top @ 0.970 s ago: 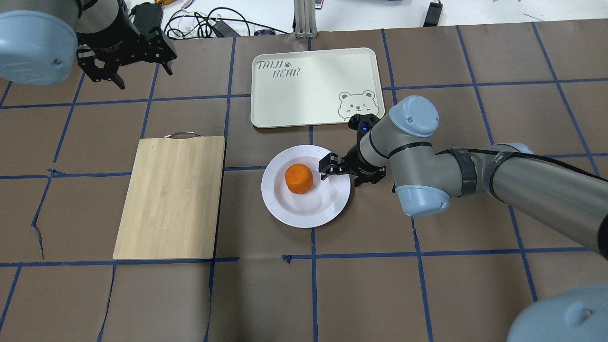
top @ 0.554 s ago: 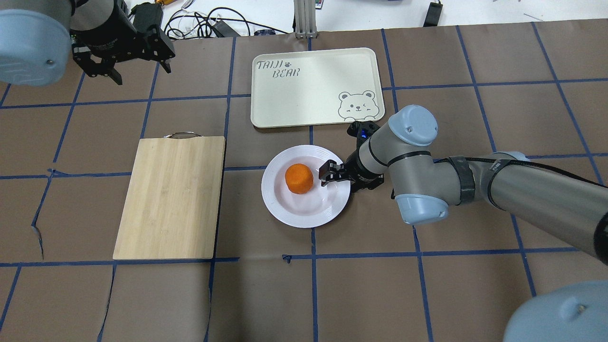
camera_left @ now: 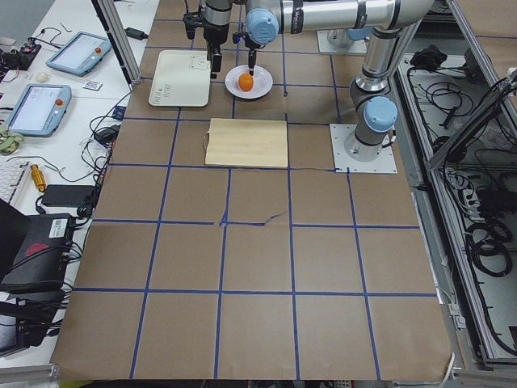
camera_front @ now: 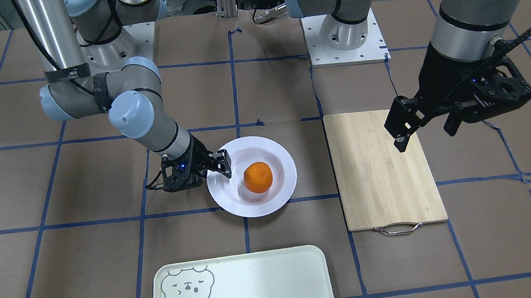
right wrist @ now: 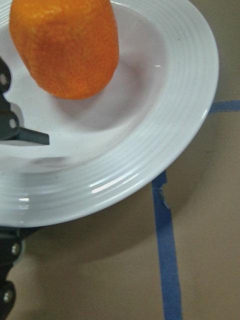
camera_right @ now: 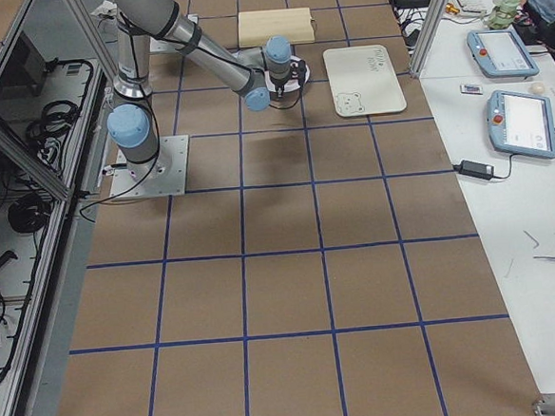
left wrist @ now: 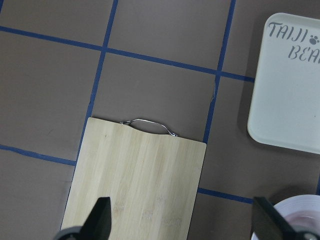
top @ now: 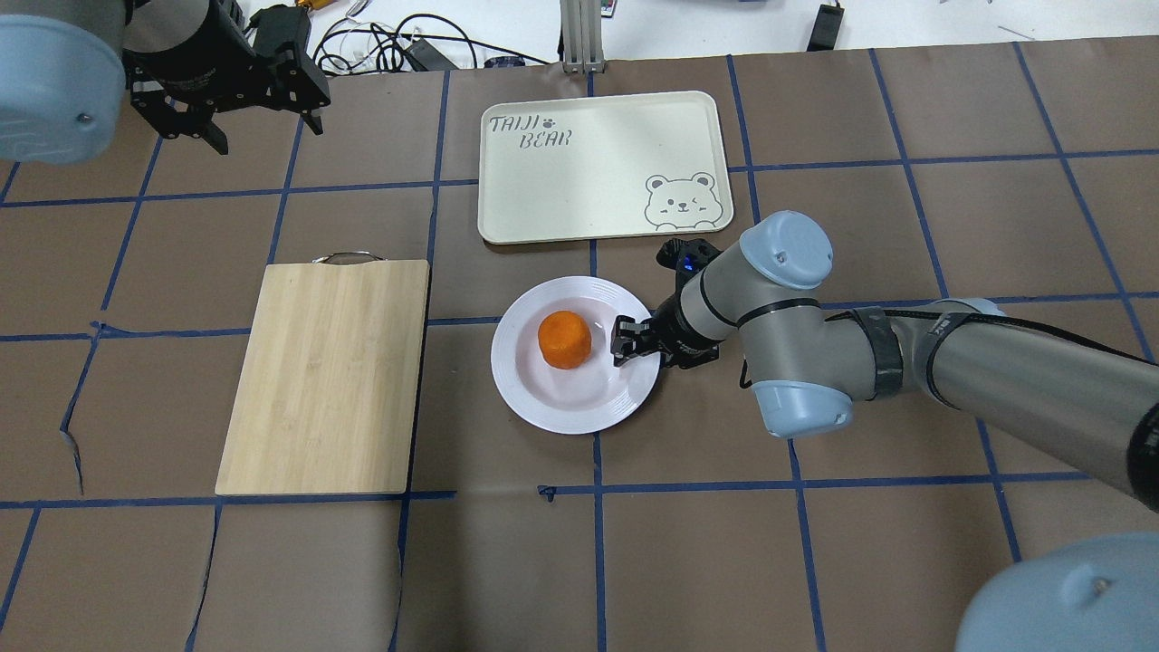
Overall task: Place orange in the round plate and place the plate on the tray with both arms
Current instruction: 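Grip the white plate rim with the right gripper, then slide the plate with the right gripper onto the bear tray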
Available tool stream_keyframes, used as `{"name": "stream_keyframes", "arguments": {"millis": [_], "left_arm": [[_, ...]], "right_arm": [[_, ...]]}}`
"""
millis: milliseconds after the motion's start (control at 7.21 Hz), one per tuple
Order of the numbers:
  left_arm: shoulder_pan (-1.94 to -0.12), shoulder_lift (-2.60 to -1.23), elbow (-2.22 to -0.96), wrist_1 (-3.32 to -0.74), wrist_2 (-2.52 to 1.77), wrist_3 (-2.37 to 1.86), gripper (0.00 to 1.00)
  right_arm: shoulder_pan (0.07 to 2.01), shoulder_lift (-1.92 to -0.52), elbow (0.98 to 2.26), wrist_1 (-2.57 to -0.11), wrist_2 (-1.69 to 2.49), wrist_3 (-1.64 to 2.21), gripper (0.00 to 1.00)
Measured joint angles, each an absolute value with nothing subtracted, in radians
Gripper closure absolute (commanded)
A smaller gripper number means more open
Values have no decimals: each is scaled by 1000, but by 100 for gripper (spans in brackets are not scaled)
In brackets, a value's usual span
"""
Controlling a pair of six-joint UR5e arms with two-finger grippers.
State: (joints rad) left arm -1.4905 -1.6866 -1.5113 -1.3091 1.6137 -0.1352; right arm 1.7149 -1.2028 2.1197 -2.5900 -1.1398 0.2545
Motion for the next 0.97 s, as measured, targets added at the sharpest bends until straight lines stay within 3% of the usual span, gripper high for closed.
{"name": "stream_keyframes", "arguments": {"millis": [693, 970], "left_arm": [[-1492, -1681, -1518, -1311, 1620, -134, 0], [-1493, -1681, -1537, -1311, 1620, -134, 0]], "right_arm": [[1704, -1215, 2093, -2576, -1106, 307, 100], [1669, -1216, 2024, -2539, -1067, 343, 100]]}}
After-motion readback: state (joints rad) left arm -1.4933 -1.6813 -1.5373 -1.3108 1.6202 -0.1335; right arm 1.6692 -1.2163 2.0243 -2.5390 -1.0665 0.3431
